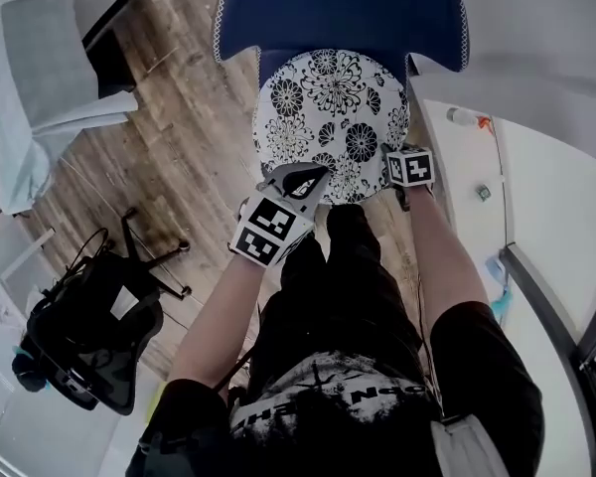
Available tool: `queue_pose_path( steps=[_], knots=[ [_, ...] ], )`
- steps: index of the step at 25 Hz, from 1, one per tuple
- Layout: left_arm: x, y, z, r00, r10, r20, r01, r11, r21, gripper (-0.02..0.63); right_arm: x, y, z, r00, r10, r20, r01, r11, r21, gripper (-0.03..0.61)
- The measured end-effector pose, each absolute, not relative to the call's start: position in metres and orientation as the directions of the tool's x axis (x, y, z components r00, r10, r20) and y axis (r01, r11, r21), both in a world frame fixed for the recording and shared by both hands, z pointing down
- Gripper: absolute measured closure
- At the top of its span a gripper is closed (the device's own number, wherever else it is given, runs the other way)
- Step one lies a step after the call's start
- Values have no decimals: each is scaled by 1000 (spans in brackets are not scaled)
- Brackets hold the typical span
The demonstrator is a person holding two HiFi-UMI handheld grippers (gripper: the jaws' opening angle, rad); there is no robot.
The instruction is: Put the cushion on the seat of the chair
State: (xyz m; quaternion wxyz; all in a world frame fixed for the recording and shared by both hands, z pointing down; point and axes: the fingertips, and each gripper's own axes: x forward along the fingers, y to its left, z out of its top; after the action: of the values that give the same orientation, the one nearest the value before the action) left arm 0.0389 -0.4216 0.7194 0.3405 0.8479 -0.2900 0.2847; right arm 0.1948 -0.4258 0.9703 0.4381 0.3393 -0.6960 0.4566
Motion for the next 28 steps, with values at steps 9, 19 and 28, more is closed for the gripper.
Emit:
queue_pose_path(
  steps=[9,19,28],
  knots=[
    [45,-431,699,688,-299,662,-663,-631,404,598,210,-427,958,-319,-56,946,-910,298,-289,380],
    [50,-426,638,720,-306,622,-605,-715,349,598,215,-430,868,-319,-274,907,-926,293,-237,350],
    [13,-415,572,735,-404,544,-618,-730,291,598,134,-440,713,-457,-530,714,-874,416,-252,402]
  ],
)
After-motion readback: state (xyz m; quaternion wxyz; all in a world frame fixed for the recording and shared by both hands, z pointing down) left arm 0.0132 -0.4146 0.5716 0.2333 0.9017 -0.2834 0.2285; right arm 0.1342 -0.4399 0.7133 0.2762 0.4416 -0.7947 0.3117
